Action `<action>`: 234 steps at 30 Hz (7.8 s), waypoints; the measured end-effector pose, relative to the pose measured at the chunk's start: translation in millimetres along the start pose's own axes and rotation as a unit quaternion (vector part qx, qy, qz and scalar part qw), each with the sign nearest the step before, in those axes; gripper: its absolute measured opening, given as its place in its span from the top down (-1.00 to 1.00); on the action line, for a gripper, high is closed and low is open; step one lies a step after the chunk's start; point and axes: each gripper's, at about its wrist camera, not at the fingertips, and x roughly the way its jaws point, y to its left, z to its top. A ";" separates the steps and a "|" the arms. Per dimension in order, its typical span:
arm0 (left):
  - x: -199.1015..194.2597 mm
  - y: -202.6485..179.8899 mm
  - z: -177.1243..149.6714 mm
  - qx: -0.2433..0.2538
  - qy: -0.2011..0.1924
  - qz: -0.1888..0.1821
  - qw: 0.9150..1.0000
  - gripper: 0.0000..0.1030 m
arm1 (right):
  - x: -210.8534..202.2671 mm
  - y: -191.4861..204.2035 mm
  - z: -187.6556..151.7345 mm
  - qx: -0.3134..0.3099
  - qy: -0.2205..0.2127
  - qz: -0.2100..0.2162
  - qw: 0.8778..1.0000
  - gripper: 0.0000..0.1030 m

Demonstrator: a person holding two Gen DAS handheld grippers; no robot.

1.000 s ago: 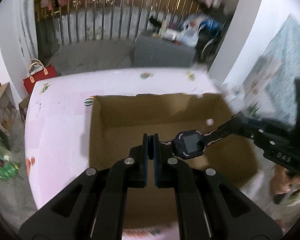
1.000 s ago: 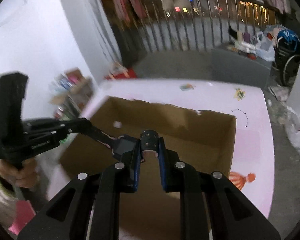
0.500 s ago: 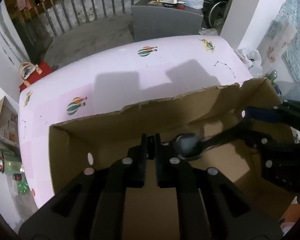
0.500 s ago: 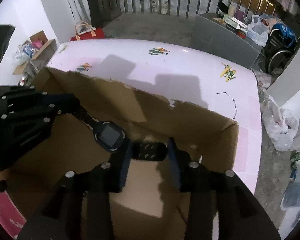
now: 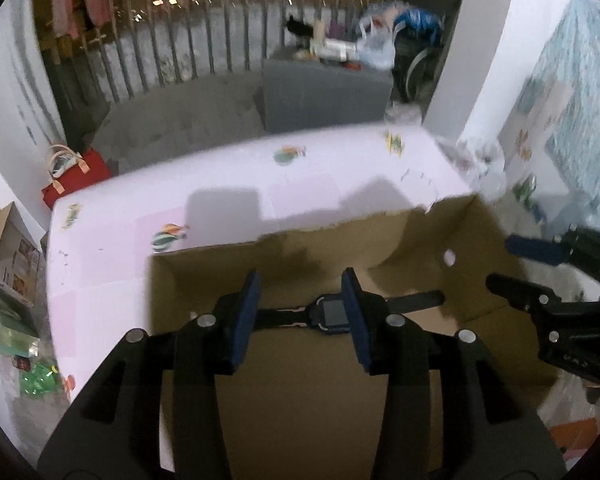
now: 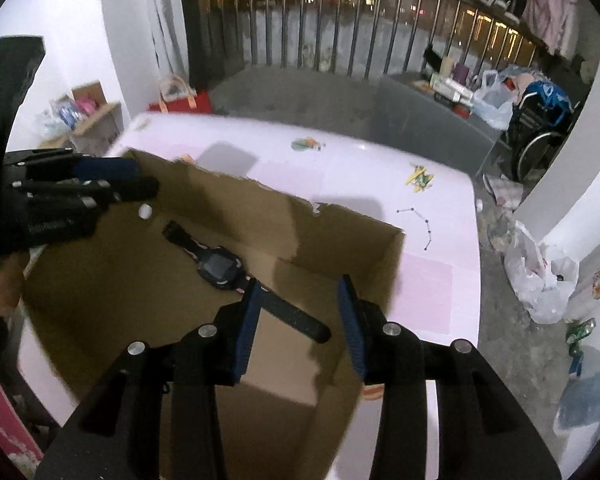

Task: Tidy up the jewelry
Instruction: 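Withdraw the left gripper from the box toward the multicolour bead bracelet, then close the left gripper on the multicolour bead bracelet, then carry the bead bracelet with the left gripper into the box and open, then move the left gripper back out to the pink bead bracelet, then close the left gripper on the small jewellery beside the pink bracelet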

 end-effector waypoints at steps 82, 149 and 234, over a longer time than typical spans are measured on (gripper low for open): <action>-41.3 15.6 -285.7 -0.006 -0.018 0.107 0.994 0.56 | 34.0 180.5 -164.7 -0.056 -0.014 0.163 0.985 0.59; -12.2 32.7 -86.0 -0.032 0.012 0.036 0.999 0.83 | 73.9 101.2 10.3 0.030 0.120 0.194 0.973 0.80; -4.7 -20.6 -239.1 0.048 -0.014 -0.055 0.997 0.99 | 4.4 48.6 -193.8 0.092 -0.009 0.185 0.978 0.57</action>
